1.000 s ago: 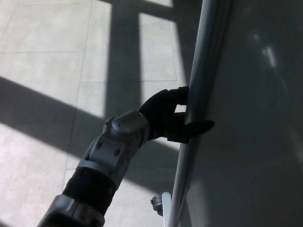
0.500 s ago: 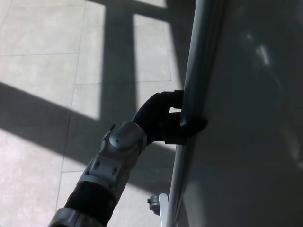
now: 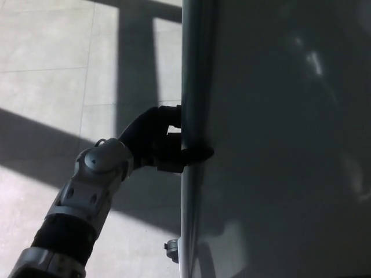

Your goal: A white board is being place on the right hand side and parallel to the robot and the robot uses its left hand to grab on the leftside of the whiteboard and drag the whiteboard from the right hand side to the left hand side

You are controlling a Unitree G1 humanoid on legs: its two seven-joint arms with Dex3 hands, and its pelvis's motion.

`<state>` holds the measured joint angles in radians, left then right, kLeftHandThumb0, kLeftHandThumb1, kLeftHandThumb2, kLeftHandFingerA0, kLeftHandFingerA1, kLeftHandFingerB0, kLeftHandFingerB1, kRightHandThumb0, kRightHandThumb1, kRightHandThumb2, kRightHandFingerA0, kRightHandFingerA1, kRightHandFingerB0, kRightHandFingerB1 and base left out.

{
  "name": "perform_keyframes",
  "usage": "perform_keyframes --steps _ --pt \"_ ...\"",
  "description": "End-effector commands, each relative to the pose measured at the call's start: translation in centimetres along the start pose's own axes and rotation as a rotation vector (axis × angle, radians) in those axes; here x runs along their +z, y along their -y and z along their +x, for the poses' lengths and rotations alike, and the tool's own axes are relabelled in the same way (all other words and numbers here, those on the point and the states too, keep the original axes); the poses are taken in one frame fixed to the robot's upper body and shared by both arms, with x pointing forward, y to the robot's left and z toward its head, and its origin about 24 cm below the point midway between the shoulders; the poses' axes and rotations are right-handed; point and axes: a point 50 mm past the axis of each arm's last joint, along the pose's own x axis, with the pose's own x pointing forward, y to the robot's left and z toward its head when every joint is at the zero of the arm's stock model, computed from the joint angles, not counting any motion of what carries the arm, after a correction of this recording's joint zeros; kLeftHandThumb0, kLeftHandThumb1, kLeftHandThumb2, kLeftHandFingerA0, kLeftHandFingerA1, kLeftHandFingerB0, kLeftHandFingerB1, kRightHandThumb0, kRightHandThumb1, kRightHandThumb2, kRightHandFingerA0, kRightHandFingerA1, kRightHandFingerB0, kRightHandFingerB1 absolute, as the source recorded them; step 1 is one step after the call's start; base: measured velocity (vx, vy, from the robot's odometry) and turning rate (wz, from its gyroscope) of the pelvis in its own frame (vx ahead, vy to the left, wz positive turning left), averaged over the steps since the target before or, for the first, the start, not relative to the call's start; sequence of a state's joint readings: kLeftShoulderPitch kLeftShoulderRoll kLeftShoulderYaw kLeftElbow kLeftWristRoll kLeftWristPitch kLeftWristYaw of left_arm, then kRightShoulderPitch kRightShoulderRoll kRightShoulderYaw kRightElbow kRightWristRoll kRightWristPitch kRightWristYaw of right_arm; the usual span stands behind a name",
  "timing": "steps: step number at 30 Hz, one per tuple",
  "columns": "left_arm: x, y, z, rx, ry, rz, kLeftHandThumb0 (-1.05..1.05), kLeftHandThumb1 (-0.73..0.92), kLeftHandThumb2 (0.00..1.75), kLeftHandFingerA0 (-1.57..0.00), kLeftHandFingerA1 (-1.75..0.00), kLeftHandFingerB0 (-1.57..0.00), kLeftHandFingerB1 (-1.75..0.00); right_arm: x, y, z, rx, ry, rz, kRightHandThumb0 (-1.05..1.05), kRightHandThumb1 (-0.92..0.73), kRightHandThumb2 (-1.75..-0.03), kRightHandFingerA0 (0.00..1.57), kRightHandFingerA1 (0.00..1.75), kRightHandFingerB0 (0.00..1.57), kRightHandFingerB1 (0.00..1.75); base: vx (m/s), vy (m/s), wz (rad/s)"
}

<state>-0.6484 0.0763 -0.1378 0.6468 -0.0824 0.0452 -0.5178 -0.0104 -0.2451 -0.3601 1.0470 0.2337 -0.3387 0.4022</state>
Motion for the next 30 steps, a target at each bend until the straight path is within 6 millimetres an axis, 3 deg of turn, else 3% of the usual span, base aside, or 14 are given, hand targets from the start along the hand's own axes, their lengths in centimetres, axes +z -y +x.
perform_keyframes --steps 1,7,10,12,14,16,17,18,21,30 --pt "0.0 -4.4 -3.4 -0.099 -0.105 -0.022 -0.07 0.78 0.63 -0.9 -0.91 -0.9 -0.71 0.7 0.6 0.1 -0.013 0.011 -0.028 -0.8 -0.65 -0.61 0.92 0.78 0.65 0.59 0.0 0.0 0.0" --pt "-0.1 -6.3 -5.4 -0.1 -0.159 0.044 -0.13 0.75 0.62 -0.93 -0.87 -0.91 -0.74 0.9 0.7 0.2 -0.018 0.011 -0.01 -0.81 -0.64 -0.6 0.92 0.78 0.67 0.59 0.0 0.0 0.0" --pt "-0.6 -7.4 -6.7 -0.092 -0.21 -0.013 -0.07 0.79 0.63 -0.9 -0.92 -0.91 -0.79 0.8 0.6 0.3 -0.019 0.008 -0.017 -0.82 -0.64 -0.6 0.93 0.79 0.68 0.59 0.0 0.0 0.0" --pt "-0.9 -7.9 -7.6 -0.085 -0.218 0.106 -0.16 0.75 0.62 -0.87 -0.94 -0.88 -0.8 0.7 0.6 0.2 -0.016 0.006 -0.011 -0.82 -0.63 -0.61 0.95 0.79 0.68 0.58 0.0 0.0 0.0" --pt "-1.4 -8.7 -8.9 -0.087 -0.246 0.059 -0.17 0.72 0.62 -0.84 -1.02 -0.89 -0.76 0.6 0.7 0.1 -0.013 0.007 -0.013 -0.83 -0.64 -0.6 0.95 0.8 0.67 0.6 0.0 0.0 0.0" --pt "-1.5 -9.0 -9.4 -0.09 -0.25 0.056 -0.24 0.71 0.61 -0.86 -0.98 -0.9 -0.77 0.6 0.7 0.1 -0.016 0.008 -0.017 -0.82 -0.64 -0.6 0.94 0.79 0.67 0.6 0.0 0.0 0.0" --pt "-1.6 -9.2 -9.9 -0.093 -0.253 0.073 -0.16 0.74 0.62 -0.86 -0.78 -0.88 -0.8 0.6 0.8 0.1 -0.019 0.007 -0.016 -0.81 -0.64 -0.61 0.93 0.78 0.67 0.59 0.0 0.0 0.0" --pt "-1.8 -9.6 -10.4 -0.089 -0.267 0.063 -0.17 0.71 0.6 -0.84 -0.9 -0.88 -0.8 0.6 0.8 0.1 -0.022 0.006 -0.018 -0.81 -0.64 -0.6 0.93 0.79 0.68 0.58 0.0 0.0 0.0" --pt "-2.5 -10.5 -12.0 -0.073 -0.289 0.011 -0.14 0.72 0.61 -0.86 -0.98 -0.88 -0.85 0.7 0.8 0.1 -0.021 0.004 -0.027 -0.82 -0.65 -0.61 0.93 0.79 0.67 0.59 0.0 0.0 0.0" --pt "-3.0 -13.1 -16.4 -0.005 -0.325 -0.023 -0.11 0.78 0.63 -0.84 -1.03 -0.85 -0.88 0.6 0.9 0.0 -0.024 0.004 -0.017 -0.8 -0.64 -0.6 0.91 0.79 0.67 0.59 0.0 0.0 0.0"
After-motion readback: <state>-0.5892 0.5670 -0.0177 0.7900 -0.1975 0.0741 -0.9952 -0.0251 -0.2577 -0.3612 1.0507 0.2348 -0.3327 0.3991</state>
